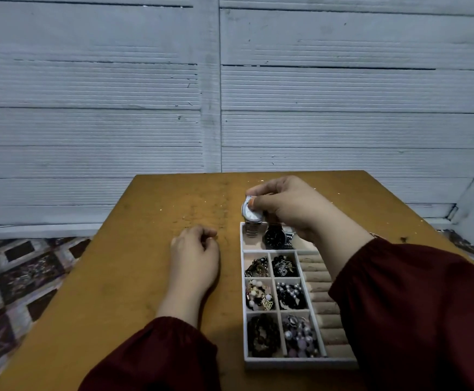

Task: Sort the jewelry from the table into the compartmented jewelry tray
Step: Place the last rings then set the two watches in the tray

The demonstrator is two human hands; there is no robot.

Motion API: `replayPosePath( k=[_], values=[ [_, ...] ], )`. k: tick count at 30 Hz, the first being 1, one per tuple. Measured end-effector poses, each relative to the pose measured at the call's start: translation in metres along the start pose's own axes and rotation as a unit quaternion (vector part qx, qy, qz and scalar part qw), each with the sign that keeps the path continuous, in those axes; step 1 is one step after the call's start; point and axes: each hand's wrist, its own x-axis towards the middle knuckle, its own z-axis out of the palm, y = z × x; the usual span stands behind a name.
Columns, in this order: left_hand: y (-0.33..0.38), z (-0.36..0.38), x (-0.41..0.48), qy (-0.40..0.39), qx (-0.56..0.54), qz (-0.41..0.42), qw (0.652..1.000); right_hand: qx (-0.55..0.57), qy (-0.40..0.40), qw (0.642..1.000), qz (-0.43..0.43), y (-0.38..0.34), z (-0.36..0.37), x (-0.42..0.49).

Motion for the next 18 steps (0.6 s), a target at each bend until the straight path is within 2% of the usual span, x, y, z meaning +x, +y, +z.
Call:
replayPosePath(
  k=[2,9,18],
  values=[
    [0.000,0.000,0.000,0.002,0.006,0.000,1.000,-0.064,0.000,0.998,-0.007,-0.001,-0.001,0.000],
    [0.001,0.000,-0.001,0.001,0.018,-0.006,1.000,-0.160,-0.036,0.987,0.000,0.001,-0.001,0.006],
    [0.001,0.000,0.000,0.003,0.022,-0.005,1.000,-0.228,-0.050,0.972,-0.019,0.001,0.001,0.016]
  ],
)
